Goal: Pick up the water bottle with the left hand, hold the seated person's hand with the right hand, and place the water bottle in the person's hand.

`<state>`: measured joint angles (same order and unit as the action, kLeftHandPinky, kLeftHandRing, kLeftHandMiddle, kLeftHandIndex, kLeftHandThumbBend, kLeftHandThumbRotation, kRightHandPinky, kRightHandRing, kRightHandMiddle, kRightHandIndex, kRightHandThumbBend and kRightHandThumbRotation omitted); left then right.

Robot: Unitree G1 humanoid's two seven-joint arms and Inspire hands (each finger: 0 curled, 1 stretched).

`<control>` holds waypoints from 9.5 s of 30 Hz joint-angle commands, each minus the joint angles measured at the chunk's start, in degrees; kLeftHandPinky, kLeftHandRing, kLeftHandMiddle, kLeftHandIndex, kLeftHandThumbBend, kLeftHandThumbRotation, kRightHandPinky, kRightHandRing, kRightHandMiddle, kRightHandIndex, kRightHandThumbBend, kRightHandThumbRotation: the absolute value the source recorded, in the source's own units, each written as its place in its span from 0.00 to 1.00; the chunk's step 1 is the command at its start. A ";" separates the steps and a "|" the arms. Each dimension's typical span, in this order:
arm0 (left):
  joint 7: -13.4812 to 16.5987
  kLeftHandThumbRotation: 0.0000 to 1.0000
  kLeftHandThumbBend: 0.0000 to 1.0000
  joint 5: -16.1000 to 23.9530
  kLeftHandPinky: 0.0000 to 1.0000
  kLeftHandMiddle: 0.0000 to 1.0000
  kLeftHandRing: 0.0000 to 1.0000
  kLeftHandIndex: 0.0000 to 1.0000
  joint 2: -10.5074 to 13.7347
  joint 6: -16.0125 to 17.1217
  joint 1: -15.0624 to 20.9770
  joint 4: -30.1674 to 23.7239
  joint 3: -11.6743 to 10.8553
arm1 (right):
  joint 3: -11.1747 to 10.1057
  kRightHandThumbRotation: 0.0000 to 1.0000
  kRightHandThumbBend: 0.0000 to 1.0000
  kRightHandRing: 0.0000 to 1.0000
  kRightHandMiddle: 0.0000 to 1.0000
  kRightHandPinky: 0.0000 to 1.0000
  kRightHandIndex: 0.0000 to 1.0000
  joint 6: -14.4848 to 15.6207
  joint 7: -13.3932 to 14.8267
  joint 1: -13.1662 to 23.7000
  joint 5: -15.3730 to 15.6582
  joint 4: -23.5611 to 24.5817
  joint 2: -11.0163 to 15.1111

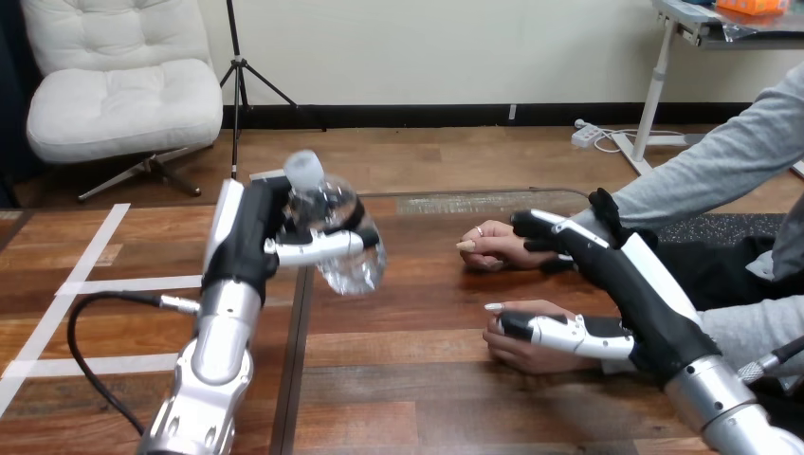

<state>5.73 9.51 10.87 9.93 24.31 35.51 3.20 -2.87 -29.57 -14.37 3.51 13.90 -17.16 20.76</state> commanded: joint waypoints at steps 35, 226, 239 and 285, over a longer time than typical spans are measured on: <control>-4.86 0.00 0.72 -1.04 0.23 0.36 0.30 0.40 0.62 -7.00 -1.67 -22.94 -2.20 | 3.12 0.48 1.00 0.80 0.83 0.68 0.82 -3.51 4.95 16.71 11.43 -14.99 12.50; -9.66 0.00 0.65 -3.76 0.26 0.38 0.33 0.38 0.42 -5.34 -3.52 -28.42 -4.70 | 21.49 0.00 0.88 0.43 0.48 0.41 0.47 -1.44 11.25 34.60 19.31 -48.10 14.62; -9.61 0.00 0.64 -3.93 0.27 0.38 0.33 0.38 0.35 -5.64 -3.63 -28.56 -4.70 | 21.48 0.00 0.86 0.37 0.42 0.34 0.43 -0.23 12.50 34.41 18.84 -47.65 14.15; -9.85 0.00 0.65 -4.53 0.27 0.38 0.33 0.38 0.13 -5.78 -3.79 -28.67 -4.90 | 22.27 0.00 0.75 0.21 0.28 0.15 0.30 -0.41 19.29 33.30 19.86 -44.32 13.79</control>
<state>-4.16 6.24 10.84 2.95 18.40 11.18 -0.71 20.14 -29.57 3.58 34.65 34.82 -63.13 36.00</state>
